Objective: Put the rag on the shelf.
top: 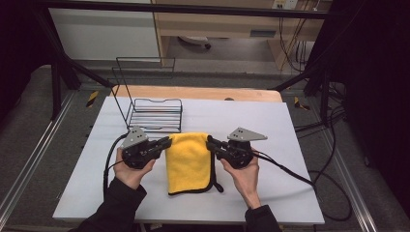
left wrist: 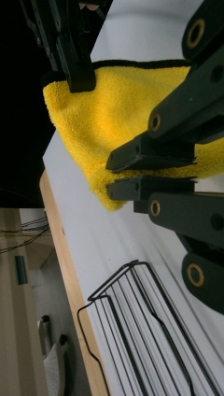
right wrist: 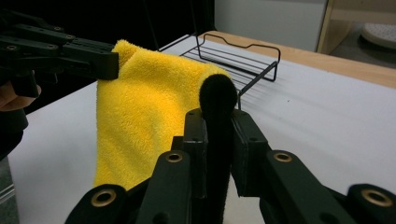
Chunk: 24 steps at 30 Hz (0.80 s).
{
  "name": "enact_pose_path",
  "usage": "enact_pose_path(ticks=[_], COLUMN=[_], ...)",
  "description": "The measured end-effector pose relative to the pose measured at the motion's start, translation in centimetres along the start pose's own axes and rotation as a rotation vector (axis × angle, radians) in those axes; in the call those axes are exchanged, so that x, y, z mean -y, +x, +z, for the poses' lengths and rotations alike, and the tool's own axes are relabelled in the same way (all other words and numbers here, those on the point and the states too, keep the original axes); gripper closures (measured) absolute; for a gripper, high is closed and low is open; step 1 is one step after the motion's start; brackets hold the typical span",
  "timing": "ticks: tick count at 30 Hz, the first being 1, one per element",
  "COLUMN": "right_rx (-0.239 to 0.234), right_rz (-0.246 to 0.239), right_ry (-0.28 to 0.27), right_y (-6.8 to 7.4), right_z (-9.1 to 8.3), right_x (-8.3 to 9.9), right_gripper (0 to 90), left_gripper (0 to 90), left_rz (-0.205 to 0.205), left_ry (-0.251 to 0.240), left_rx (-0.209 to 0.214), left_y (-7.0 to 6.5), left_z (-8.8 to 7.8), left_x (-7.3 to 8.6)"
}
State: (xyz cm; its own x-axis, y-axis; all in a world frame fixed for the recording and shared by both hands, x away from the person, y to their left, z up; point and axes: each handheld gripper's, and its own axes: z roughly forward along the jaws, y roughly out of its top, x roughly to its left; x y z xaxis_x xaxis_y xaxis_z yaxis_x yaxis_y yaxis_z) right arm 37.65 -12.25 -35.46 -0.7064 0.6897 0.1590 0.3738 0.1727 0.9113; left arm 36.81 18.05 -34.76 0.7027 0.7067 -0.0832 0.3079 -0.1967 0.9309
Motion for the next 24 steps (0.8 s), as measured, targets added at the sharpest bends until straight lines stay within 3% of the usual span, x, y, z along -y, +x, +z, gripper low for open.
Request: enact_pose_path(ticks=[9,24], right_rx=[0.009,0.009], right_rz=[-0.041,-0.09], right_ry=[-0.055,-0.127], right_y=[0.9,2.3], right_z=[-0.6,-0.2], right_x=[-1.7,-4.4], right_gripper=[78.1,78.3], left_gripper=[84.4,84.5], left_rz=[0.018,0.031], left_ry=[-0.067,-0.155], left_rx=[-0.017,-0.056], left_y=[0.2,1.2], left_z=[-1.4,-3.5], left_x=[-1.4,-3.3])
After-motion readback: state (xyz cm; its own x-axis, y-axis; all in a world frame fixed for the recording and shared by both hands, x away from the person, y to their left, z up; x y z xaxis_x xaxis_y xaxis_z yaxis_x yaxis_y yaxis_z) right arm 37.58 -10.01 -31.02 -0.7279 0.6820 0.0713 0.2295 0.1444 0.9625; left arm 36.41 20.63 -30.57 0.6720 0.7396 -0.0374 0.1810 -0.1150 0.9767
